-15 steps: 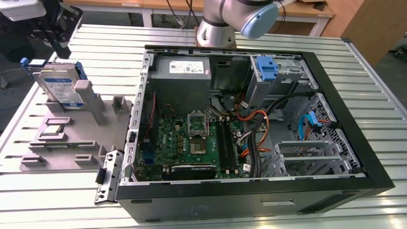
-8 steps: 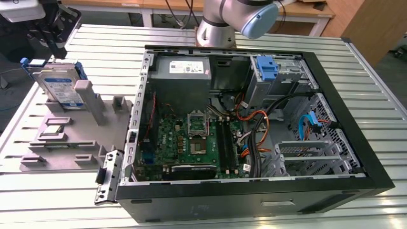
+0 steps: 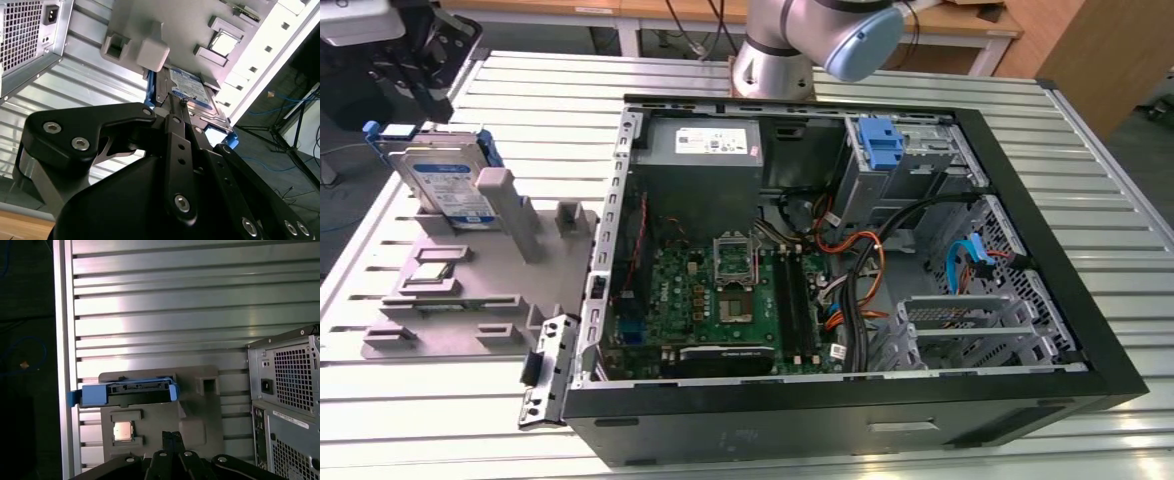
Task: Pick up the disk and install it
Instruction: 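Reach for the disk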
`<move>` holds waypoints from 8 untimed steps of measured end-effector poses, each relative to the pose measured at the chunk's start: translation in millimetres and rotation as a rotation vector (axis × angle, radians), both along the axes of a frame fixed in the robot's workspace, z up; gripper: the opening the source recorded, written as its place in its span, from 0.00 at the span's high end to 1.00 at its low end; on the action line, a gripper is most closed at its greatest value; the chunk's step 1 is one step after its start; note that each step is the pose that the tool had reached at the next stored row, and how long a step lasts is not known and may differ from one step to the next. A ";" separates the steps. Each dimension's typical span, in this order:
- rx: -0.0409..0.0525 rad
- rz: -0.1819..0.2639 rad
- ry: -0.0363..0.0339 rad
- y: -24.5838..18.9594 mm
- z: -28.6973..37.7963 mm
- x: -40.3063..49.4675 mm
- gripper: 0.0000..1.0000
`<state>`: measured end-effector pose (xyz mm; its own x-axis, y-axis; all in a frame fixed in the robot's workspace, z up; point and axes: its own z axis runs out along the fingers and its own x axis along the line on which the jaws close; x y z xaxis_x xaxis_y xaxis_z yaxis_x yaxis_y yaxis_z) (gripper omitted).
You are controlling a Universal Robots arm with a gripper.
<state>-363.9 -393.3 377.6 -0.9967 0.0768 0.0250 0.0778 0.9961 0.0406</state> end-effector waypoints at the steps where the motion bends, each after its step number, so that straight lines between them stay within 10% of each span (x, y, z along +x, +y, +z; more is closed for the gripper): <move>1: 0.0000 0.000 0.0001 1.1 -0.5 -2.8 0.89; 8: 0.0002 0.000 -0.0007 10.9 -6.4 -23.2 0.89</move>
<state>-387.1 -382.4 371.2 -0.9967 0.0769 0.0244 0.0778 0.9961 0.0409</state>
